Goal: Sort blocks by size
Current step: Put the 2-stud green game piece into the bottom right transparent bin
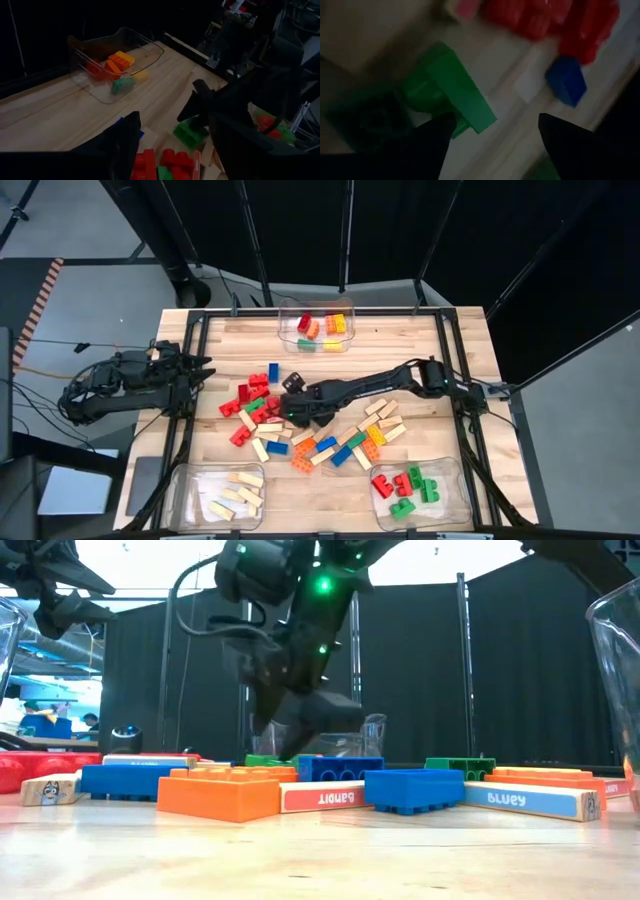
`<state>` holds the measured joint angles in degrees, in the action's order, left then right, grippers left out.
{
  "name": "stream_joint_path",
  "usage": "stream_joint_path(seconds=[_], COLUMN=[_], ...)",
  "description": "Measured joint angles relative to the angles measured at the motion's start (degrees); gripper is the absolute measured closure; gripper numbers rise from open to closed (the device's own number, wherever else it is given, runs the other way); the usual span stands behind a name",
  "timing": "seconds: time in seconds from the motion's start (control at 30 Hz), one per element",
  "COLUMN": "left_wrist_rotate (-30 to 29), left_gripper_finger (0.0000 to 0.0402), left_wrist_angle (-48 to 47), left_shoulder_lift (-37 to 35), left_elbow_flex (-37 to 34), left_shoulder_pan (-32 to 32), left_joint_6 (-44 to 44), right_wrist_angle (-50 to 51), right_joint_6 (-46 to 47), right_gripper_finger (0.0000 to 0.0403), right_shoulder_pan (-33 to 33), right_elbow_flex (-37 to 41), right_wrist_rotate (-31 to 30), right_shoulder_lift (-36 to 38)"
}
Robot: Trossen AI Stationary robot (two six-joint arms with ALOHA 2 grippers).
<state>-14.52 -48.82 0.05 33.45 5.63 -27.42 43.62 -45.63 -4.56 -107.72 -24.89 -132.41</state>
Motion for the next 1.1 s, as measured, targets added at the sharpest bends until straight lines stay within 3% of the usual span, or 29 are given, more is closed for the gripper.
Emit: stream_joint_path(seconds=[0.27, 0.4, 0.53, 0.73, 0.97, 1.1], left_wrist_rotate=[0.0, -0.1, -0.1, -0.1, -0.1, -0.1], left_gripper_finger=[0.0156, 0.0156, 0.0156, 0.0156, 0.0156, 0.0156], left_wrist_angle=[0.0, 0.0, 0.0, 0.0, 0.0, 0.0], left_shoulder_lift=[0.0, 0.0, 0.0, 0.0, 0.0, 0.0], left_elbow_flex=[0.0, 0.0, 0.0, 0.0, 0.0, 0.0], left_shoulder_pan=[0.0, 0.0, 0.0, 0.0, 0.0, 0.0], left_joint_6=[0.0, 0.0, -0.1, -0.1, -0.1, -0.1], right_wrist_angle=[2.0, 2.8, 3.9, 5.2, 5.6, 13.8], right_joint_6=[-0.3, -4.8, -3.6, -3.3, 7.4, 22.1], right_gripper_finger=[0.0099, 0.0108, 0.0115, 0.0152, 0.0186, 0.0184], right_shoulder_pan=[0.1, 0.4, 0.9, 1.3, 1.8, 3.3], right_elbow_flex=[-0.1, -0.2, 0.0, 0.1, 0.0, -5.3], right_wrist_rotate=[2.5, 7.9, 11.1, 12.7, 8.3, 9.0], right_shoulder_lift=[-0.4, -0.3, -0.9, -0.7, 0.2, 0.7])
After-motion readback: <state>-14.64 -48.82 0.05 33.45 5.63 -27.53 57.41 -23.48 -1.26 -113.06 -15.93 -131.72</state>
